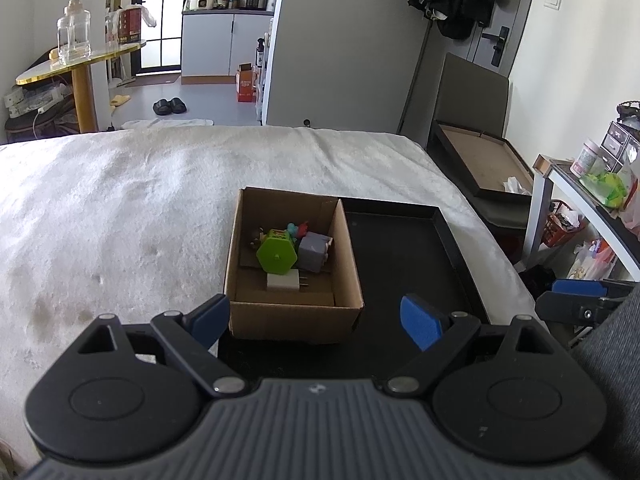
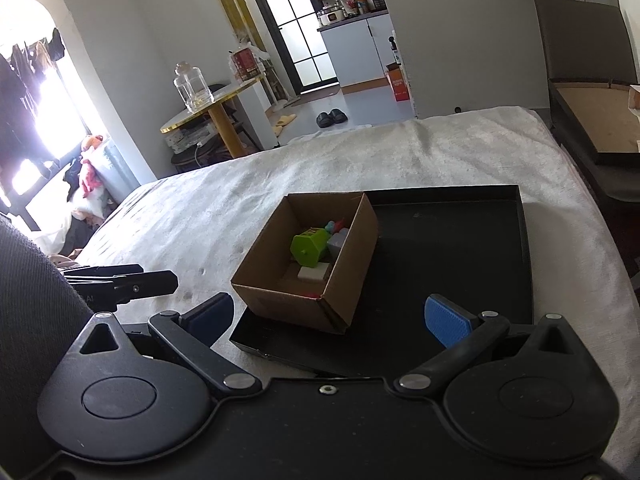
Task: Organize rigid objects
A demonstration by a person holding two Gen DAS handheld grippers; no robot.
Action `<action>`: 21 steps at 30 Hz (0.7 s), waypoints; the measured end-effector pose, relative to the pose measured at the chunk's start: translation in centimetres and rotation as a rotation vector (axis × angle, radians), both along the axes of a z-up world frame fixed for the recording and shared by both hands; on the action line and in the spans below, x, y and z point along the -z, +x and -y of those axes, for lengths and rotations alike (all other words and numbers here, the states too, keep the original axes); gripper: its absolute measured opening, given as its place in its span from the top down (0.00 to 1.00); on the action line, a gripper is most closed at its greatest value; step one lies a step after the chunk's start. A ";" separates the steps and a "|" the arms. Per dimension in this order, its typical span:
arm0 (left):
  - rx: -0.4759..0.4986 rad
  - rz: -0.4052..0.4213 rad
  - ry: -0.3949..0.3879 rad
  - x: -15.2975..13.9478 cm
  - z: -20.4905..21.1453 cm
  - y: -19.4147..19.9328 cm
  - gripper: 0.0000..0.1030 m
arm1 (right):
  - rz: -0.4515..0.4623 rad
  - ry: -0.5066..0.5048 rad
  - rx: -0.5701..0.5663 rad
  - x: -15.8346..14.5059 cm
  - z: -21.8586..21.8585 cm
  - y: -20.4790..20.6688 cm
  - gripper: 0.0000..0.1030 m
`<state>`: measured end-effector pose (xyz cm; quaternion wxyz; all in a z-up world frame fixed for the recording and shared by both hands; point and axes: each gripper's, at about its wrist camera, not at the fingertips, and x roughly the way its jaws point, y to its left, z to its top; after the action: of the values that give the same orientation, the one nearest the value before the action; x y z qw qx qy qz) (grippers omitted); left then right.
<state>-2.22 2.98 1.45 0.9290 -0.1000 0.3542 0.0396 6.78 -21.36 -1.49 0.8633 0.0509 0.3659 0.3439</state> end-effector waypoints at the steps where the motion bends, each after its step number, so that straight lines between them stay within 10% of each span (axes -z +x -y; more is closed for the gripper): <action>1: 0.001 -0.001 -0.003 0.1 0.0 0.1 0.11 | -0.001 -0.001 0.001 0.0 0.0 0.0 0.00; 21: 0.018 -0.018 0.002 0.2 0.4 0.7 0.11 | -0.003 -0.012 0.010 -0.1 0.0 -0.1 0.00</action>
<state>-1.56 2.58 1.28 0.9261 -0.0955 0.3634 0.0326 6.63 -21.35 -1.34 0.8647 0.0477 0.3689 0.3374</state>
